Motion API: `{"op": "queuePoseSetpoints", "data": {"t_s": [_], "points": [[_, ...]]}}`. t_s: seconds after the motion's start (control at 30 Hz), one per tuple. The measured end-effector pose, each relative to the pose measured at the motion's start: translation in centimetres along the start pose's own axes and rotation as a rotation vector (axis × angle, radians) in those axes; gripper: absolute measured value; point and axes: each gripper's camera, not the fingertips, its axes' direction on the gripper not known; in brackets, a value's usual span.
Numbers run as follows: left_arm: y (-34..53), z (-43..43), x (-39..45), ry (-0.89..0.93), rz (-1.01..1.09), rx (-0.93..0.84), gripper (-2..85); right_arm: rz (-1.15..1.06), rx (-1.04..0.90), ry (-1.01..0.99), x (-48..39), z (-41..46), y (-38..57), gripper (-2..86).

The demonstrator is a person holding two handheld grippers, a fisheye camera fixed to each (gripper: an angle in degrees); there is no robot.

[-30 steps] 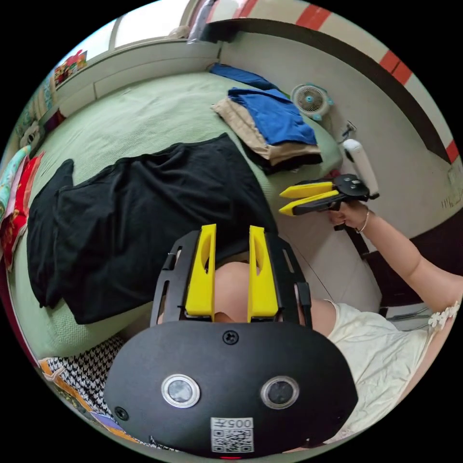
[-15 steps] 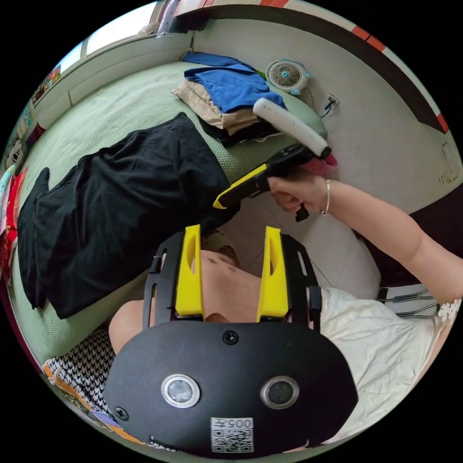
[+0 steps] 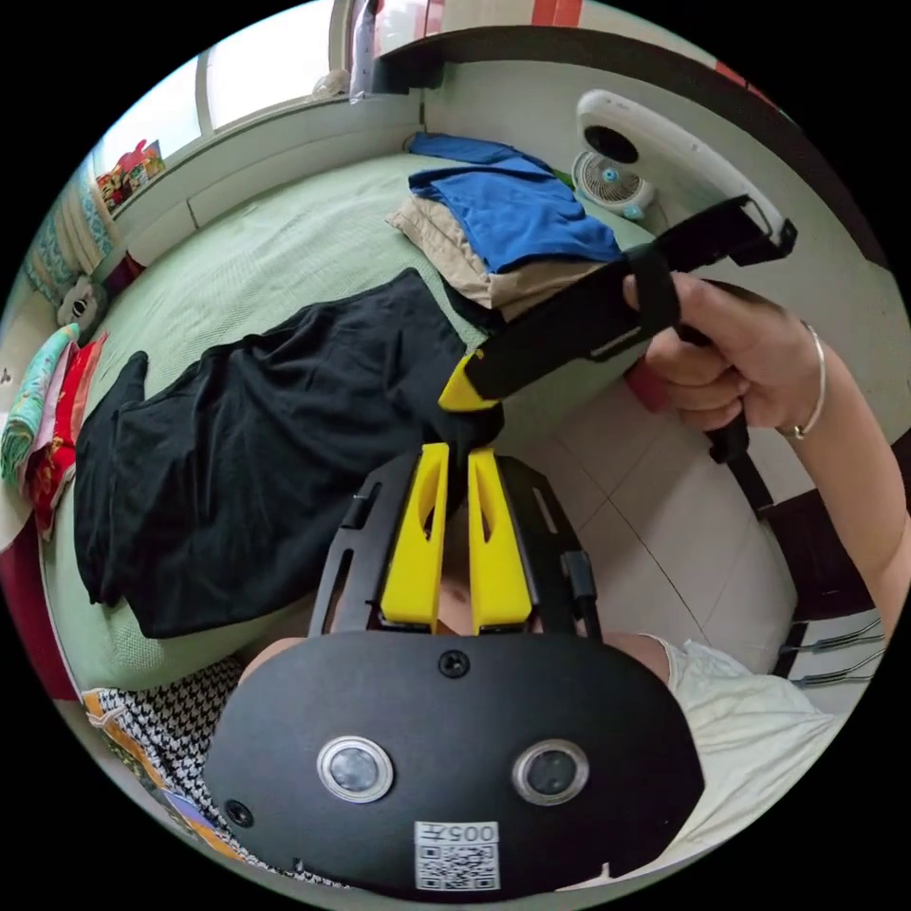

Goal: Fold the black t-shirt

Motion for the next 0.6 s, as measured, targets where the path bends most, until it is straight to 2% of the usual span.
{"op": "queuePoseSetpoints", "data": {"t_s": [0.13,0.43,0.6], "points": [[1.2,-2.3,-2.1,0.082,-0.069,0.068,4.7,0.106,0.085,-0.048,4.2,-2.9,-1.1,14.2],[2.6,-3.5,-2.3,0.088,-0.038,0.068,4.7,0.315,0.089,-0.249,9.9,-1.9,-7.1,14.7],[3.6,-4.1,-2.5,0.100,-0.030,0.071,4.7,0.347,0.041,-0.179,9.8,-0.6,-10.3,15.7]]}}
